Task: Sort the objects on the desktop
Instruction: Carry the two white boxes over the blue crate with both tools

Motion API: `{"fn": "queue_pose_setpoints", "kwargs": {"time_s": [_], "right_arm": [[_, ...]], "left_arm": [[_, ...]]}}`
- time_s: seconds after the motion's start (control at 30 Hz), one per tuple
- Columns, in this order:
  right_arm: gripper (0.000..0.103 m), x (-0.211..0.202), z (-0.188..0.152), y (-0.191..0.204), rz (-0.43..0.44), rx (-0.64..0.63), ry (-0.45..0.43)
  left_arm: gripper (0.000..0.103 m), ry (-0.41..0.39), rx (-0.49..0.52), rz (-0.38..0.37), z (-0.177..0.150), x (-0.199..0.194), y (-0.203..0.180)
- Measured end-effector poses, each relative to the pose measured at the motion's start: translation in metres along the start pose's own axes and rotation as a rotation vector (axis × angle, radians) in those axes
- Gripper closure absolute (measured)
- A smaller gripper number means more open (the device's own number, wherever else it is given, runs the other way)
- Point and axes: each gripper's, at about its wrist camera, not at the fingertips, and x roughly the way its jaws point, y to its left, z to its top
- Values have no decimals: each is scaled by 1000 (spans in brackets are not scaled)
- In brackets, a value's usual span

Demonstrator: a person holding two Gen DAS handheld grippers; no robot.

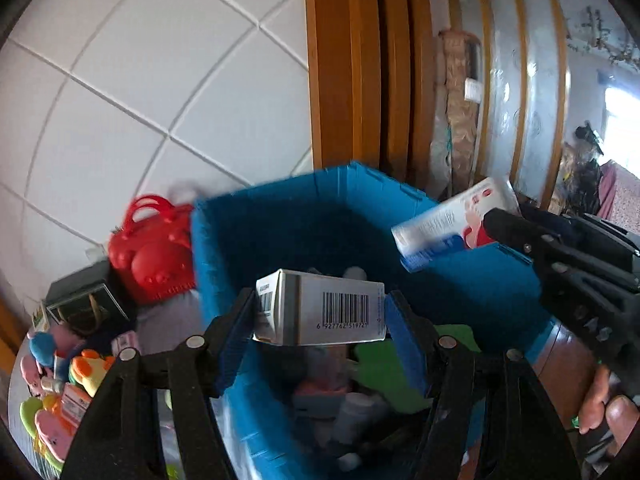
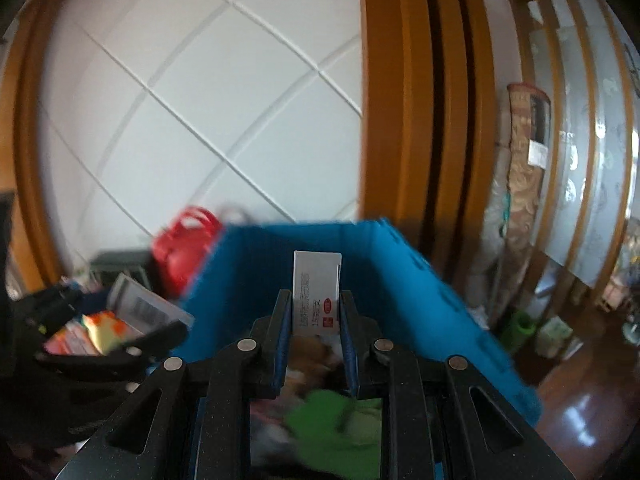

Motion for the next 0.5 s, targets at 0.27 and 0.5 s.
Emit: {"fn": "queue_pose_setpoints", "kwargs": {"time_s": [0.27, 0.5], "right_arm": [[81, 79, -36, -55, -64, -136, 203], [81, 116, -63, -86, -42, -150, 282]], "left_arm": [[38, 212, 19, 52, -3, 79, -51], [38, 281, -13, 79, -17, 100, -46]]}}
